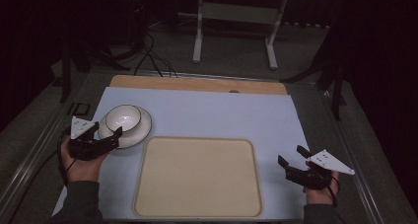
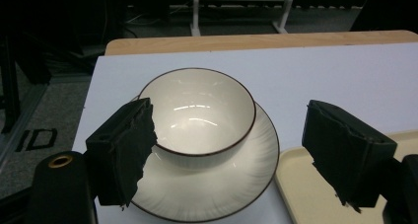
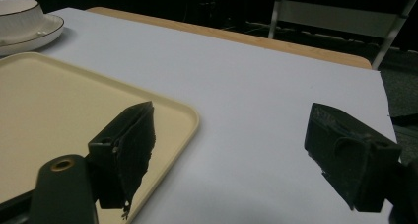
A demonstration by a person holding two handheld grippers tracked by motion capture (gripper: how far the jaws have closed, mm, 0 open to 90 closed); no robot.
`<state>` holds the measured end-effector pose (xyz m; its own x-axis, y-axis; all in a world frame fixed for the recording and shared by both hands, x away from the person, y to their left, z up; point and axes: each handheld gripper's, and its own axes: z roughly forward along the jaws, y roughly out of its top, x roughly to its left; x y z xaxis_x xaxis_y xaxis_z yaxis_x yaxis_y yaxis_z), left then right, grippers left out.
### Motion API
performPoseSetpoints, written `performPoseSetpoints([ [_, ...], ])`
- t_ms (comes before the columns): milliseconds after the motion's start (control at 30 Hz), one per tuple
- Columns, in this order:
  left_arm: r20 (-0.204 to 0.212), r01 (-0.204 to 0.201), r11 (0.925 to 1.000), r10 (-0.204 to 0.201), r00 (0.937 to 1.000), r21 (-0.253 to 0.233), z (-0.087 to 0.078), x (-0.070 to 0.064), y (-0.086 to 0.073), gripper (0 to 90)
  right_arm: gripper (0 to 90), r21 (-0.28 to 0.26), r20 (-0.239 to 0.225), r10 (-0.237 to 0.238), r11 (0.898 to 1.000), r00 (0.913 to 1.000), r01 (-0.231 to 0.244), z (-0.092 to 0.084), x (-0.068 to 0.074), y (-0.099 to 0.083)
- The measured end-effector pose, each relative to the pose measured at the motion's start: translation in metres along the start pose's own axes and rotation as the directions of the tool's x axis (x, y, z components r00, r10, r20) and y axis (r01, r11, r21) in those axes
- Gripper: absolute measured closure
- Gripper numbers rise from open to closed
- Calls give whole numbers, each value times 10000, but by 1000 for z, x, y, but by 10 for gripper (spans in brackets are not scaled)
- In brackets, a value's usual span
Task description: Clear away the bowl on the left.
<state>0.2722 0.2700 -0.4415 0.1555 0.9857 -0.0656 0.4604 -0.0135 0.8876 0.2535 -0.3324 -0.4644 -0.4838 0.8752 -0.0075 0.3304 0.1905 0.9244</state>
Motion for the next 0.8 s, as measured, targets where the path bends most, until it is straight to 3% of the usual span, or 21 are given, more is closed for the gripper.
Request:
performPoseSetpoints([
  [800, -588, 80, 9999, -75, 9982, 81, 24, 13, 8, 213, 190, -35, -30, -96, 9999, 9999, 96, 0, 1, 0],
])
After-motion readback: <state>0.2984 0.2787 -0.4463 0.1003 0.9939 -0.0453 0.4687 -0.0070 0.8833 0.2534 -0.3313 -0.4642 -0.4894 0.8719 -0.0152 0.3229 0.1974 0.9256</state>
